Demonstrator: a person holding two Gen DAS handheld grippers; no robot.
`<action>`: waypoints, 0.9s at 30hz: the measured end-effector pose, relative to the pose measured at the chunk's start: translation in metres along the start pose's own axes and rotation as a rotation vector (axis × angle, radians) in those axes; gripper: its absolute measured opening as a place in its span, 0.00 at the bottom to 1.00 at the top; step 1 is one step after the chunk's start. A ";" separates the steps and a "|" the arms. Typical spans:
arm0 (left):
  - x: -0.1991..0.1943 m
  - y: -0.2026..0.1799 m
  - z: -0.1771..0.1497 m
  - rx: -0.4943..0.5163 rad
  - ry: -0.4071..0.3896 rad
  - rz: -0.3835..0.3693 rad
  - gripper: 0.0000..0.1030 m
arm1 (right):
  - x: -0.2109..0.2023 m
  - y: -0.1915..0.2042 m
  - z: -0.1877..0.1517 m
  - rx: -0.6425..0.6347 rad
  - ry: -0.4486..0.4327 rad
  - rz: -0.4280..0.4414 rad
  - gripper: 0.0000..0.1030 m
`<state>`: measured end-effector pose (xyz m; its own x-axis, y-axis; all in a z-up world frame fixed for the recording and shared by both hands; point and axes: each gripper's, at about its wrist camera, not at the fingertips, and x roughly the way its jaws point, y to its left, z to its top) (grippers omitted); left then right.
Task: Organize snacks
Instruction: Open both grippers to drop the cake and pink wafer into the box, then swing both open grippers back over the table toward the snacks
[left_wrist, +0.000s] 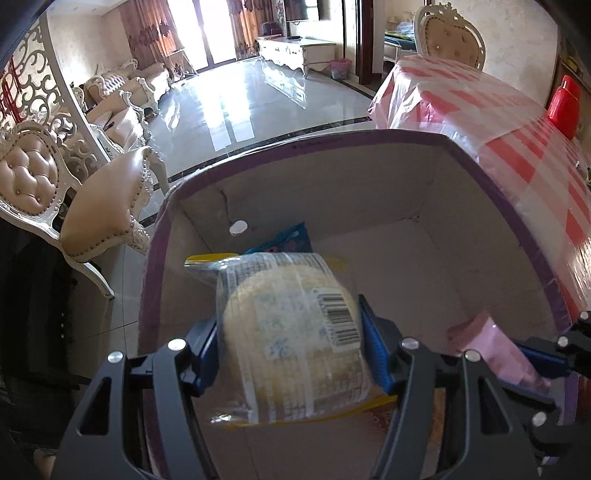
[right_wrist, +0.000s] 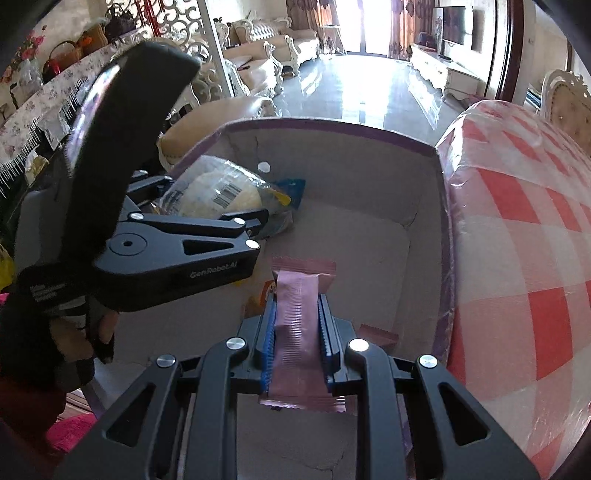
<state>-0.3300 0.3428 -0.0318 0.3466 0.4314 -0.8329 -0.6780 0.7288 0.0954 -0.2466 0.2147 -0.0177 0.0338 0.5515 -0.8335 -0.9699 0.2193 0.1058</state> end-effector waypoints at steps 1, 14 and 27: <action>0.000 -0.001 -0.001 0.003 0.001 -0.001 0.63 | 0.001 0.001 0.000 -0.002 0.005 -0.002 0.20; -0.005 -0.008 0.005 0.013 -0.037 0.064 0.80 | -0.002 -0.001 -0.004 -0.001 0.020 -0.007 0.59; -0.041 -0.077 0.025 0.153 -0.122 0.165 0.93 | -0.094 -0.054 -0.041 0.119 -0.183 0.021 0.69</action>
<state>-0.2754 0.2822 0.0092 0.3214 0.6052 -0.7284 -0.6294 0.7112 0.3132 -0.2077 0.1176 0.0326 0.0678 0.6913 -0.7193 -0.9360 0.2938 0.1941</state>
